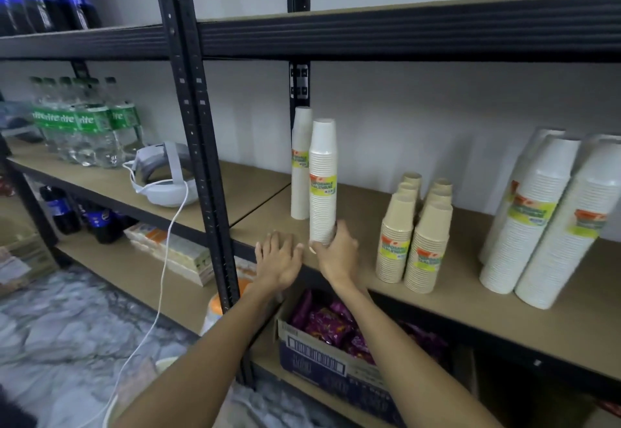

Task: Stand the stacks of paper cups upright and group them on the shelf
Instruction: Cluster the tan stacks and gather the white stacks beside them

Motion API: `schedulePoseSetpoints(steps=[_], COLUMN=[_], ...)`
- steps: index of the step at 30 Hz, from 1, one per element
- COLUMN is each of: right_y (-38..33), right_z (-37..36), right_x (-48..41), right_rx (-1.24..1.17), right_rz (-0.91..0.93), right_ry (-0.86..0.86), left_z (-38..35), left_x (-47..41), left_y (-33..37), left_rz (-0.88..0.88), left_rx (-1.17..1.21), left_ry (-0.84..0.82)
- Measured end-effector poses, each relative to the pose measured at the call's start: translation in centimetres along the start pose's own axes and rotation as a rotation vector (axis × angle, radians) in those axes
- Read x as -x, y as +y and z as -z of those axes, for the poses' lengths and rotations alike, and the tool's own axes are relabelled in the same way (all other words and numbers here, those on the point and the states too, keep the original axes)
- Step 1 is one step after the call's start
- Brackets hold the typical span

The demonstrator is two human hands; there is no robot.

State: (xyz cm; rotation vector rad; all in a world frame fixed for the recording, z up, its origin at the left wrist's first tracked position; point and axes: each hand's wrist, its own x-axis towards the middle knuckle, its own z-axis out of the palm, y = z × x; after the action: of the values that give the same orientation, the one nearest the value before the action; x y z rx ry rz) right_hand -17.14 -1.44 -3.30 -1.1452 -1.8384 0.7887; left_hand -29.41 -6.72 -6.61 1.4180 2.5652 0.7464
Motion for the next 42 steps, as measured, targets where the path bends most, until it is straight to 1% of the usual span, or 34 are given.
schedulePoseSetpoints(steps=[2, 3, 6, 7, 8, 10, 15, 19, 21, 25, 29, 30, 32, 35, 39, 42], right_y=[0.0, 0.0, 0.7, 1.1, 1.5, 2.5, 6.3, 8.8, 9.5, 10.6, 11.7, 12.0, 12.5, 13.0, 13.5, 13.7], right_z=[2.2, 3.5, 7.1, 8.3, 9.5, 12.0, 17.9, 23.4, 25.7, 27.8, 27.4, 27.2, 26.6, 25.9, 25.2, 24.8], right_x=[2.7, 4.0, 7.5, 8.5, 9.4, 10.9, 13.2, 13.7, 13.3, 11.5, 9.6, 9.2, 8.6, 8.0, 7.5, 7.3], right_rx=[-0.010, -0.016, -0.067, -0.088, -0.106, -0.111, -0.036, 0.002, 0.008, 0.046, 0.056, 0.050, 0.050, 0.032, 0.002, 0.005], right_rz=[0.014, 0.018, 0.047, 0.055, 0.055, 0.044, -0.045, -0.056, -0.058, -0.096, -0.111, -0.118, -0.136, -0.145, -0.155, -0.150], right_ry=[-0.044, -0.067, -0.085, -0.077, -0.068, -0.053, 0.034, 0.139, 0.180, 0.201, 0.214, 0.221, 0.248, 0.276, 0.313, 0.348], left_z=[1.1, 1.6, 1.9, 1.5, 1.1, -0.1, -2.7, -4.5, -5.5, -7.6, -9.6, -10.0, -10.6, -11.2, -11.5, -11.7], left_x=[0.3, 0.9, 5.1, 6.7, 8.3, 11.0, 15.5, 17.3, 17.6, 16.7, 14.6, 14.3, 14.2, 14.2, 14.0, 13.8], left_y=[-0.2, -0.2, 0.7, 1.3, 2.2, 4.5, 11.1, 16.3, 19.0, 22.9, 23.8, 23.6, 23.3, 22.8, 22.4, 22.3], left_rz=[-0.027, -0.059, -0.207, -0.279, -0.349, -0.449, -0.604, -0.746, -0.758, -0.710, -0.643, -0.629, -0.623, -0.672, -0.694, -0.695], left_rx=[0.028, 0.058, 0.135, 0.145, 0.157, 0.176, 0.260, 0.288, 0.247, 0.092, -0.132, -0.173, -0.214, -0.230, -0.226, -0.230], left_ry=[-0.043, -0.007, 0.236, 0.299, 0.327, 0.334, 0.375, 0.340, 0.292, 0.156, 0.022, 0.009, 0.010, 0.045, 0.102, 0.113])
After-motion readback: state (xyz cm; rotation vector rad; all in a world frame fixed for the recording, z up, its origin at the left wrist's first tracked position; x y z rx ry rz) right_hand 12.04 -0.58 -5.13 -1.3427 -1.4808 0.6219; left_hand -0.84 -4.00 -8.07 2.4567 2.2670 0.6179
